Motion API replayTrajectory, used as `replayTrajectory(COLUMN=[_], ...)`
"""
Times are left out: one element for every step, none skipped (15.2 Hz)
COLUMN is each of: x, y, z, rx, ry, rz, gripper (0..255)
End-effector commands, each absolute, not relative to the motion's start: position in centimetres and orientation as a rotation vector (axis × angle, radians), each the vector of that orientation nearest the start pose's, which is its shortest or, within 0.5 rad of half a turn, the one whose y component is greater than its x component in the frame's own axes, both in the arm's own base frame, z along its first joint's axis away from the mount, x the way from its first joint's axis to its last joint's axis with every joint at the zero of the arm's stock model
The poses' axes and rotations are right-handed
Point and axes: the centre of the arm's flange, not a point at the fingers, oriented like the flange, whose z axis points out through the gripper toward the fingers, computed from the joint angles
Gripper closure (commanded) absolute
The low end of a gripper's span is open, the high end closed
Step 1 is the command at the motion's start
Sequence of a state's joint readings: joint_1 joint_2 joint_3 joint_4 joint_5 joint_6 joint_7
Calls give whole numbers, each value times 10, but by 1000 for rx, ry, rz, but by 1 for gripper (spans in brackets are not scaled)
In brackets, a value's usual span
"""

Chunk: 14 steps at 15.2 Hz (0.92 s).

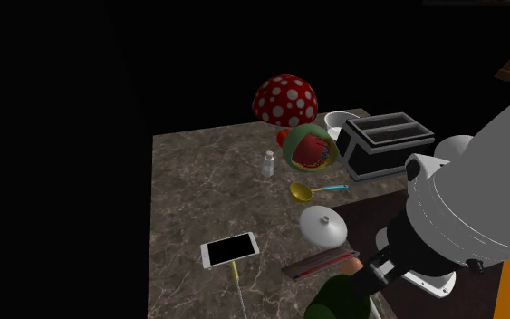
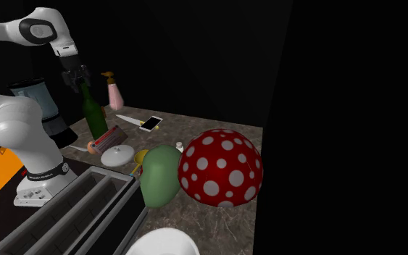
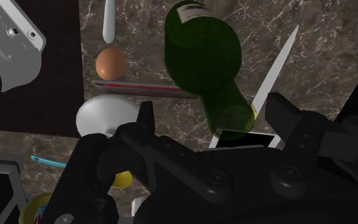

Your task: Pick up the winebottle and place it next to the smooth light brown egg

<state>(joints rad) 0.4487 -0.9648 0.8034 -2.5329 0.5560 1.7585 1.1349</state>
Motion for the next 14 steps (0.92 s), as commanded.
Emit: replayTrajectory(x=[46, 46, 45, 43, 42, 41, 41, 41, 41, 41, 41, 41, 41, 41], y=[353, 353, 353, 353, 353, 354, 354, 354, 353, 354, 354, 354, 354, 354], z=[469, 469, 482, 495, 508, 519, 519, 519, 519, 519, 519, 519, 519, 519], rx=[-3120, -3120, -3120, -3120, -3120, -3120, -3120, -3120, -3120, -3120, -3120, -3120, -3120, -3120], ry=[382, 382, 382, 382, 382, 382, 382, 382, 382, 382, 382, 382, 382, 382], rz=[-150, -150, -150, -150, -150, -150, -150, -150, -150, -150, -150, -150, -150, -150], gripper=[0, 0, 0, 0, 0, 0, 0, 0, 0, 0, 0, 0, 0, 0])
